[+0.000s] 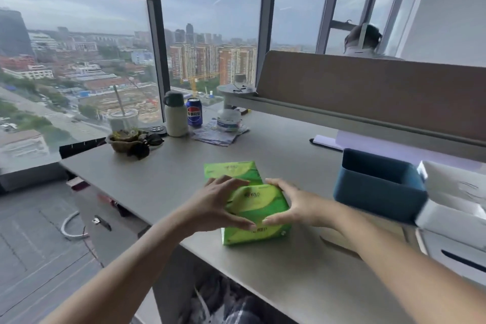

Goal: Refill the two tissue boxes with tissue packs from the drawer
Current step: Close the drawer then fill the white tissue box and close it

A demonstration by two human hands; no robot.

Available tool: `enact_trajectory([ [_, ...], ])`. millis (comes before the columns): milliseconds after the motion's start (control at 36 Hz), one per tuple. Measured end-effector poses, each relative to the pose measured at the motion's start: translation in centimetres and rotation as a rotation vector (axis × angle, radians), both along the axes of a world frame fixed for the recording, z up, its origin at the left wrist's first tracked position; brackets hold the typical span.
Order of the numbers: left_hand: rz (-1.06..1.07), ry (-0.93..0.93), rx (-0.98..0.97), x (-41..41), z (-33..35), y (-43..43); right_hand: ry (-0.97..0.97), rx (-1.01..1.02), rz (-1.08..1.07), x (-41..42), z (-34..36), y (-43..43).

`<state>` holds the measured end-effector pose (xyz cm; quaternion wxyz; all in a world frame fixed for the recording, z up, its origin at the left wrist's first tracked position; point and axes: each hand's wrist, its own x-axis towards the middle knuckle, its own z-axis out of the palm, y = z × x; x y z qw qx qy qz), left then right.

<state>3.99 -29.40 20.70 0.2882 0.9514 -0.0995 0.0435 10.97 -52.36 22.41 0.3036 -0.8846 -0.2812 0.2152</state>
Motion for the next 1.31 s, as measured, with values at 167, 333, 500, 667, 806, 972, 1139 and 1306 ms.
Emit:
enact_trajectory([
  [167,-0.033,0.092,-0.025,-0.5,0.0,-0.7,-0.132,-0.032,0.064,-0.5,-0.4,-0.7],
  [333,-0.041,0.064,-0.005,-1.1,0.6,-1.6,-0.248,-0.012,0.063,-1.8,-0.1,-1.8],
  [500,-0.081,-0.005,-0.021,-1.0,3.3,-3.7,-0.234,0.041,0.016,-3.0,2.8,-4.4],
  [667,-0.186,-0.079,-0.017,0.9,6.7,-7.4,-0.24,0.11,-0.063,-3.1,5.7,-8.8],
  [806,-0.268,-0.15,0.007,4.4,9.4,-12.8,-0.334,0.122,-0.187,-2.4,8.3,-14.3],
  [972,-0.402,-0.203,-0.028,9.0,12.0,-21.4,-0.385,0.106,-0.336,-1.2,10.8,-22.5],
  [1139,-0.499,-0.267,-0.024,13.6,13.7,-30.1,-0.441,0.067,-0.475,0.7,12.4,-30.5],
  [1306,-0.588,-0.263,0.02,17.3,14.2,-36.1,-0.483,0.009,-0.576,2.8,12.1,-35.6],
])
